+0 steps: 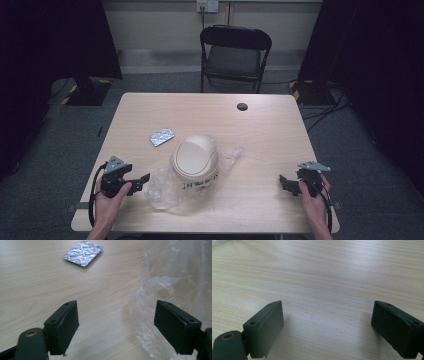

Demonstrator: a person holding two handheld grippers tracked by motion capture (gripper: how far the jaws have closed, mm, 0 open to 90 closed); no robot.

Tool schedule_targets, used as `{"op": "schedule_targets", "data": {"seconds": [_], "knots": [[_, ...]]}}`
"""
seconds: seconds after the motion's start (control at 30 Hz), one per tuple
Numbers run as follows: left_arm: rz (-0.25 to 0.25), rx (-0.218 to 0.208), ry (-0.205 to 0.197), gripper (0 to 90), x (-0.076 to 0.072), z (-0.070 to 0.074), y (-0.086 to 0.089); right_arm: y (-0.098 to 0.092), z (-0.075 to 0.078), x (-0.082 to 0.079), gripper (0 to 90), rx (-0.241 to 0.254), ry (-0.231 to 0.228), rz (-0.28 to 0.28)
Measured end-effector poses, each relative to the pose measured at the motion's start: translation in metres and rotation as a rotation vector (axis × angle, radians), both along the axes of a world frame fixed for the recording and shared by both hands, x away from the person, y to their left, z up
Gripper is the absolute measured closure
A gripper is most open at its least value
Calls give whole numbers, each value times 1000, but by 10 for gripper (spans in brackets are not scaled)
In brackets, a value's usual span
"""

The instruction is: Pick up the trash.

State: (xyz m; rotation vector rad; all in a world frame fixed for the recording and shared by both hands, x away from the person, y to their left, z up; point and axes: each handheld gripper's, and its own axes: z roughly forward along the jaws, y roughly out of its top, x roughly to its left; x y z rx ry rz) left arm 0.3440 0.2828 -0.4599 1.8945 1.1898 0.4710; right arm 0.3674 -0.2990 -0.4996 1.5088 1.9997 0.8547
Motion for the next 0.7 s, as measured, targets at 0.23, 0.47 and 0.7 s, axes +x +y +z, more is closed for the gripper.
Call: {"op": "schedule_targets", "data": {"seconds": [0.23,0.47,0.7], "knots": [[-75,-37,-44,209,4,20,-14,0,0,0,101,0,0,-1],[-119,-97,-81,207,4,40,-25,0,0,0,101,0,-1,-1],[-194,-123,-84,200,10,56,-43,0,0,0,101,1,0,-2]]}}
